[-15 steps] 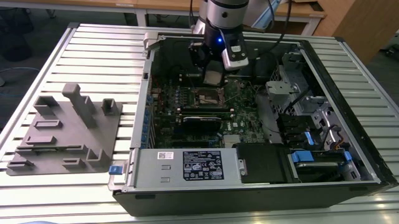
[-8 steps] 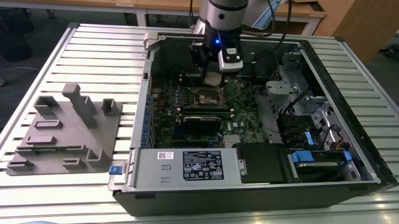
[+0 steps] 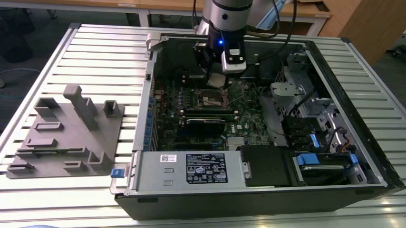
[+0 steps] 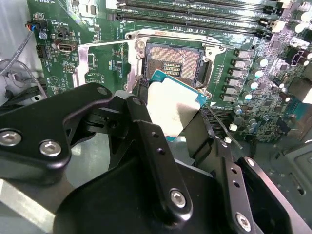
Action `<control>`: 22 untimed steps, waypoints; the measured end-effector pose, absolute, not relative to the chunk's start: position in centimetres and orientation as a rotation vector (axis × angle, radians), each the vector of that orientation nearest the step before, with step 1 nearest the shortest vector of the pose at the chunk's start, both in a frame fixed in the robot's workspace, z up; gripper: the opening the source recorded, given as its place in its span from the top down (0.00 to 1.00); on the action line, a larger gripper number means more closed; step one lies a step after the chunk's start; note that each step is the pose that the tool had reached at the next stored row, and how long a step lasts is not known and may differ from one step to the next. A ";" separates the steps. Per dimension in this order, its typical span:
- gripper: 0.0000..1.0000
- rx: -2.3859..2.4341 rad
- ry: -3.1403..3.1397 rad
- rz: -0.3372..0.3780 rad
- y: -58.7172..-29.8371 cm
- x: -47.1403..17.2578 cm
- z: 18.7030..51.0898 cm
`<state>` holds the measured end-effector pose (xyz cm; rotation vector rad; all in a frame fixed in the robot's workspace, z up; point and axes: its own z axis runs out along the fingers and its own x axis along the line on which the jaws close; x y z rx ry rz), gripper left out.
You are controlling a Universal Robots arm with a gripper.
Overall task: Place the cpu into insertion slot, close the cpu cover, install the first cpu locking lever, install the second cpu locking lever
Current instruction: 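Place the cpu into insertion slot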
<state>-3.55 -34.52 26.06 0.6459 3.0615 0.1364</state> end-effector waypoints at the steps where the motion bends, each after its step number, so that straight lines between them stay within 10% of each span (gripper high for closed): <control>1: 0.46 0.646 3.062 0.136 -34.5 -3.5 26.1; 22: 0.46 1.054 2.933 0.133 -34.5 -3.5 25.8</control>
